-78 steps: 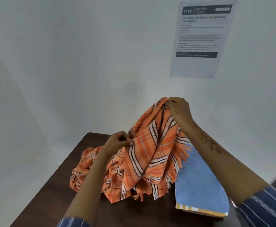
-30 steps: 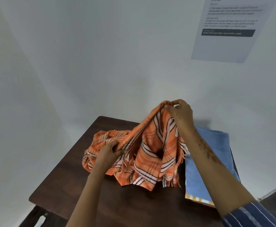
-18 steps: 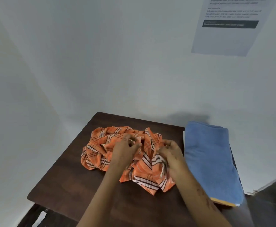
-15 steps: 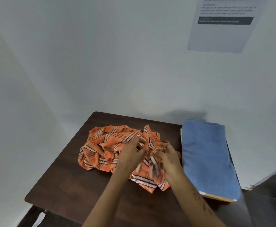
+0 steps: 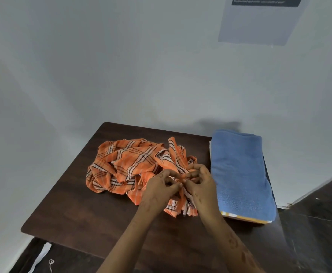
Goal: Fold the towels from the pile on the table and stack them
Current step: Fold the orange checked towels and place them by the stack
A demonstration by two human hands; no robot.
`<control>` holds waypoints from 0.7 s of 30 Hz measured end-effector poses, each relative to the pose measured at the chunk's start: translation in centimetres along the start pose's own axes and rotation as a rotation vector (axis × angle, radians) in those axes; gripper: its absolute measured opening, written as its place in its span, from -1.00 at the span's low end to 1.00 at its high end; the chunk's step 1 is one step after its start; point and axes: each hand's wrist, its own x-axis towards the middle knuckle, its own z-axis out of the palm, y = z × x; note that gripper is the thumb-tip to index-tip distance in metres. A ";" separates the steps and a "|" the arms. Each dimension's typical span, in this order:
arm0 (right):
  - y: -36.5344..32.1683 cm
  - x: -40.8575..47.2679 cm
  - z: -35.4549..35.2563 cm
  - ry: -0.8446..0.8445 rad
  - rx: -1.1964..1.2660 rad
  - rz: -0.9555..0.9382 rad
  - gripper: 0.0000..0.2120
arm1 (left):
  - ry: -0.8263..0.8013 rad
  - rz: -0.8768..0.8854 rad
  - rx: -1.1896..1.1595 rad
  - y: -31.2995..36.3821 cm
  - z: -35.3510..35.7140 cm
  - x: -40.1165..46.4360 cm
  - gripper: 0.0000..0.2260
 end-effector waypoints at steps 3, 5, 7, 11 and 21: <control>0.5 -0.9 0.2 -0.014 -0.046 -0.096 -0.57 | -0.003 0.012 -0.023 -0.2 0.1 0.0 -0.90; 0.6 -1.2 0.2 -0.041 -0.051 -0.113 -0.57 | 0.004 0.006 -0.040 -0.5 0.0 0.0 -0.91; 0.7 -1.2 0.2 -0.077 -0.010 -0.097 -0.63 | -0.008 -0.015 -0.089 -0.7 -0.1 0.0 -0.91; 0.5 -0.9 -0.4 -0.210 -0.004 -0.064 -0.65 | -0.042 -0.053 -0.245 -0.6 -0.3 0.2 -0.87; -4.6 4.1 -3.3 -0.412 -0.156 -0.251 -0.52 | -0.048 -0.005 -0.521 2.6 -1.4 2.5 -0.82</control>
